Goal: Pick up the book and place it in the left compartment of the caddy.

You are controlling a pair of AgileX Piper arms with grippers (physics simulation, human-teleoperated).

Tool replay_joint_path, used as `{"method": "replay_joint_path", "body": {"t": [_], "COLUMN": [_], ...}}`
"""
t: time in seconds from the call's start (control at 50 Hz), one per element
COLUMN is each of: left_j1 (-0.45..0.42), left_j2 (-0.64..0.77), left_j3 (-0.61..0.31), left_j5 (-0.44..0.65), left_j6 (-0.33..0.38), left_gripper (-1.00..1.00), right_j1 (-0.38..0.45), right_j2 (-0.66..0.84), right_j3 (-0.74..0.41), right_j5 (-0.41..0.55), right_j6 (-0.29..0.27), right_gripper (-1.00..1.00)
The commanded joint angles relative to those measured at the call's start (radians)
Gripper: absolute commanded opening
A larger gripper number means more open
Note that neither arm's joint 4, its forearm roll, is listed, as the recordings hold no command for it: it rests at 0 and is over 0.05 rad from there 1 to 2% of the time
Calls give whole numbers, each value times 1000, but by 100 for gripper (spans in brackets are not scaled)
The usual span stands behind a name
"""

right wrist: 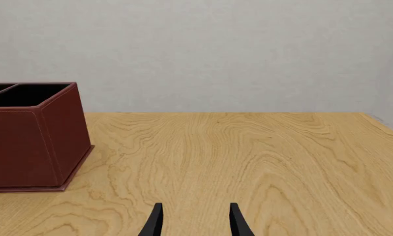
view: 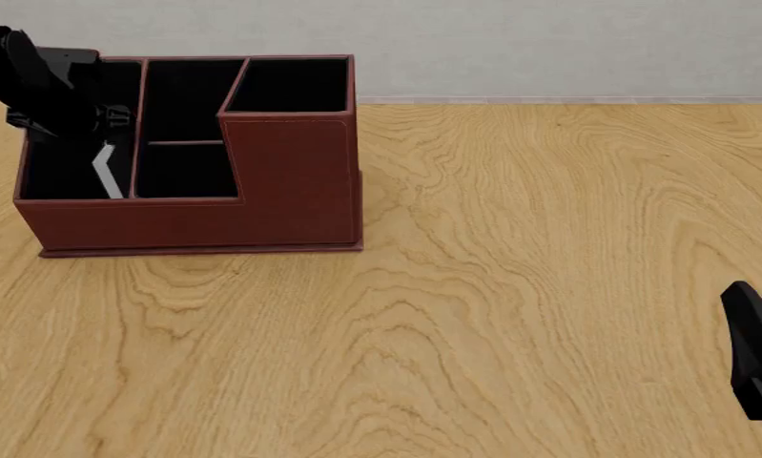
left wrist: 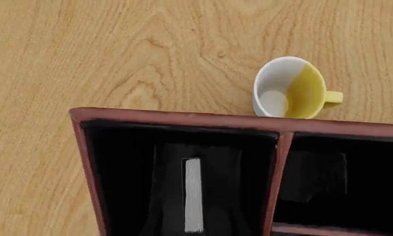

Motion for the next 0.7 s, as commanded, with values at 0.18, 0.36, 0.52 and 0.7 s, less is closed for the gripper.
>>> {"method": "replay_joint_path", "body": {"t": [0.18, 0.36, 0.52, 0.7], "left_j1": [-8, -24, -60, -54], "left_j2": [-183, -310, -448, -565], "left_j3": [147, 272, 383, 475], "left_j5": [-3, -19, -18, -15], "left_j6": [-10, -28, -74, -73], "left_gripper": [100, 100, 100, 100], "right_j1": [0, 0, 0, 0], "right_j2": [-3, -2, -2, -2], "right_j3": [0, 0, 0, 0], "right_j5": [2, 2, 2, 2], "right_j6": [0, 0, 0, 0], "right_gripper": [100, 100, 100, 100]}}
